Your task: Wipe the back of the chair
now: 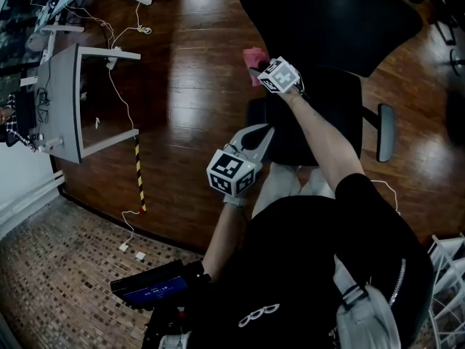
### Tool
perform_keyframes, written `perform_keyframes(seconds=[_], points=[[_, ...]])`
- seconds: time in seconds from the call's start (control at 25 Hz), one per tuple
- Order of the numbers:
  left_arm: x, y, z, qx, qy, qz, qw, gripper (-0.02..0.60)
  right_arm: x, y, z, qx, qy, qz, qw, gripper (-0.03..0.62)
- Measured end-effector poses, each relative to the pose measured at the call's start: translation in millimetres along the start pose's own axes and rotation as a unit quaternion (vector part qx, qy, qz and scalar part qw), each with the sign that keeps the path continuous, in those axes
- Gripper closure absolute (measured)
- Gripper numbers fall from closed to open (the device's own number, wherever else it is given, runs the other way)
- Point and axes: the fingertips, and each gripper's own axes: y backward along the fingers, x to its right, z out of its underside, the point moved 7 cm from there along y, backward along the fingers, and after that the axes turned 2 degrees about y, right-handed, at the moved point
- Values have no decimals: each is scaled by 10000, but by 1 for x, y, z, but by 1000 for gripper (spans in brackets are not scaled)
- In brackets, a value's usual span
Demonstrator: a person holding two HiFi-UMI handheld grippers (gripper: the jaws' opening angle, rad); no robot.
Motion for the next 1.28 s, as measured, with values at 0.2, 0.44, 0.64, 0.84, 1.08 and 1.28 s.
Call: perform_keyframes(seconds=[0.2, 0.44, 0.64, 0.84, 1.08, 1.28], points=[[8, -11, 2, -164, -41, 19, 9999, 592, 63, 33, 29, -6, -737, 900, 9932, 549], [31, -39, 4, -415, -107, 161, 9989, 592, 111, 82, 65, 45, -1106, 1278, 9856, 548], [55, -67, 1, -564, -231, 294, 9977, 592, 133, 115, 91, 118, -1258, 1350, 9828, 548], [80, -93, 4, -702, -268, 360, 9965, 592, 157, 156, 128, 70, -1562, 1620, 9743, 546], [109, -127, 12, -815, -285, 471, 9952, 592, 196, 209, 175, 14, -1813, 1885, 9652, 546], [135, -151, 17, -924, -331, 623, 9932, 592, 218, 249, 207, 64, -2132, 2126, 9536, 546]])
